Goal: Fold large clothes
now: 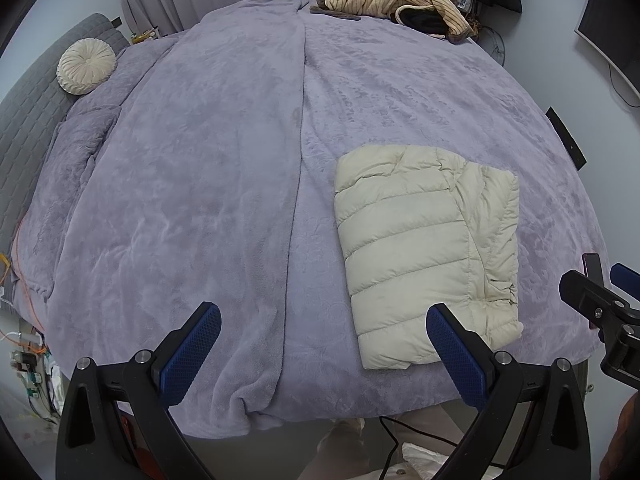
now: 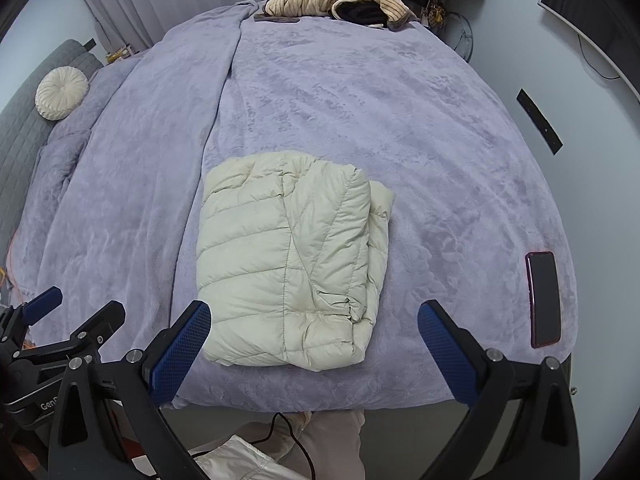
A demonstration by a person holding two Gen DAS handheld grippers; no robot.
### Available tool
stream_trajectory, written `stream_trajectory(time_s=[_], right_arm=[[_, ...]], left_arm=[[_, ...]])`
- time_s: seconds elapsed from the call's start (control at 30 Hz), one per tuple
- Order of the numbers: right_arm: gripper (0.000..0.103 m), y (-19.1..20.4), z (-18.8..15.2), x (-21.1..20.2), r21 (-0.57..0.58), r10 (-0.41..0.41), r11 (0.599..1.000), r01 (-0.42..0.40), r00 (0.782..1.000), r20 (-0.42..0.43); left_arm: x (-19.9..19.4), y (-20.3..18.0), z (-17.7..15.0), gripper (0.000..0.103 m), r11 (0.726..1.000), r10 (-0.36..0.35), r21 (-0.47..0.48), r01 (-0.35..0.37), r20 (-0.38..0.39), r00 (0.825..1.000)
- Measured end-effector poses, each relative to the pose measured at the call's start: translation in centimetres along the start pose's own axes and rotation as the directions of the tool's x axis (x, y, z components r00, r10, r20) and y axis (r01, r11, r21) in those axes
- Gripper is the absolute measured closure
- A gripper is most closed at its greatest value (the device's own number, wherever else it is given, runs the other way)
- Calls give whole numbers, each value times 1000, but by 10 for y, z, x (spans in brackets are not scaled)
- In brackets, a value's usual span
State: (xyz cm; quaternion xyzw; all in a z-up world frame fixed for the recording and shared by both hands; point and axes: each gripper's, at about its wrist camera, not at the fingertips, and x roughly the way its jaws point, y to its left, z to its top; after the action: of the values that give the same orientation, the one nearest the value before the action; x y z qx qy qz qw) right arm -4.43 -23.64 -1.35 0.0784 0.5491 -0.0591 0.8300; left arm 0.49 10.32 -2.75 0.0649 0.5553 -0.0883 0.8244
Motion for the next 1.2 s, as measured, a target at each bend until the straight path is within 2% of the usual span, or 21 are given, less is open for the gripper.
stream_trajectory(time_s=[1.2], right_arm=[[0,-5,6,-1,-12,-10,1000,10,1000,7]], left_arm=[[0,-1,-3,0,1000,9,0,-9,-4,1000]])
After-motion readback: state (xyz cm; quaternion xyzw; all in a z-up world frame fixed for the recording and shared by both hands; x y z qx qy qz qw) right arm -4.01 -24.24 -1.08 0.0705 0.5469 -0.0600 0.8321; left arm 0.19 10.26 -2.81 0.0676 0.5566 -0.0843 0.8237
